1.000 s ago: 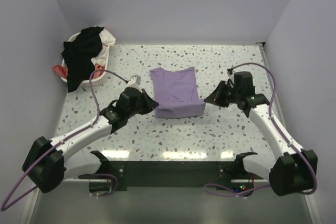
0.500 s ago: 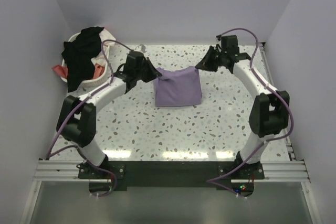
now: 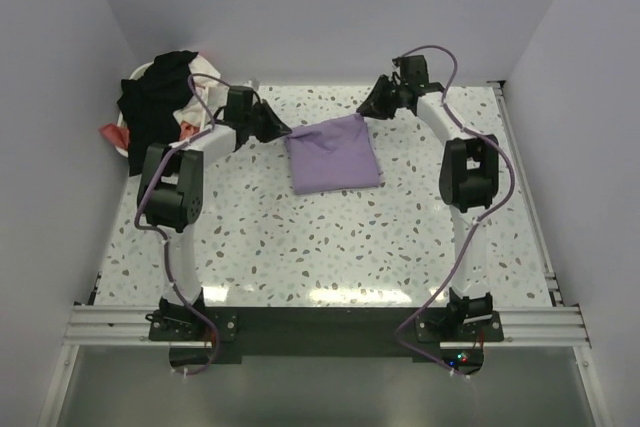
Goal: Fold and stack the t-shirts
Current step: Fold the tshirt
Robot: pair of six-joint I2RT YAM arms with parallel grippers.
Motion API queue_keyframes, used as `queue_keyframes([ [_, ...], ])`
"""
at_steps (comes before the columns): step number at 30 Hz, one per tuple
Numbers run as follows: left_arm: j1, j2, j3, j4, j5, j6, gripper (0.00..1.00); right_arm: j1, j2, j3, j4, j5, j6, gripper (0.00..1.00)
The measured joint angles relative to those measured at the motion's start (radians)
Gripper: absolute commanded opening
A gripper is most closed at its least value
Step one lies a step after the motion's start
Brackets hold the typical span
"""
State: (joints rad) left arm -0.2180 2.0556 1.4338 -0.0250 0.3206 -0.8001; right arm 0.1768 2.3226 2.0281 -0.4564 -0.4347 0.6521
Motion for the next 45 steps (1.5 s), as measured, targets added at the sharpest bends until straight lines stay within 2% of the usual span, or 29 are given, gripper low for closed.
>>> queue_keyframes([
  [2,0.027,0.034,0.0,0.026,0.03,0.01,0.44,-0.005,0.048,0.053,0.001,-0.008,-0.003,0.48],
  [3,0.042,0.047,0.0,0.041,0.048,0.01,0.58,-0.009,0.064,0.072,0.0,-0.011,-0.004,0.53],
  [4,0.056,0.056,0.0,0.054,0.061,0.017,0.6,-0.013,0.074,0.083,0.0,-0.011,-0.008,0.57],
  [7,0.102,0.061,-0.004,0.089,0.092,0.019,0.61,-0.026,0.073,0.088,0.002,-0.009,-0.024,0.57],
  [10,0.13,0.048,-0.022,0.136,0.095,0.026,0.57,-0.034,0.048,0.057,0.024,0.001,-0.037,0.56],
  [14,0.123,-0.018,-0.108,0.164,0.094,0.014,0.34,-0.026,-0.057,-0.092,0.032,0.034,-0.06,0.55],
  [16,0.104,-0.055,-0.147,0.167,0.086,0.012,0.29,-0.008,-0.11,-0.164,0.043,0.051,-0.074,0.54],
  [17,0.09,-0.071,-0.159,0.169,0.081,0.01,0.23,0.005,-0.132,-0.193,0.051,0.055,-0.079,0.53],
  [22,0.008,-0.085,-0.164,0.187,0.072,0.01,0.13,0.091,-0.172,-0.272,0.096,0.059,-0.099,0.52],
  [28,-0.042,-0.034,-0.15,0.184,0.065,0.01,0.11,0.148,-0.164,-0.312,0.107,0.058,-0.11,0.52],
  [35,-0.006,0.109,-0.09,0.158,0.047,0.01,0.12,0.118,-0.077,-0.237,0.089,0.062,-0.132,0.51],
  [40,0.018,0.149,-0.013,0.139,0.054,0.013,0.13,0.096,-0.015,-0.204,0.053,0.071,-0.141,0.51],
  [45,0.022,0.15,-0.002,0.11,0.048,0.027,0.19,0.085,-0.011,-0.202,0.05,0.075,-0.145,0.53],
])
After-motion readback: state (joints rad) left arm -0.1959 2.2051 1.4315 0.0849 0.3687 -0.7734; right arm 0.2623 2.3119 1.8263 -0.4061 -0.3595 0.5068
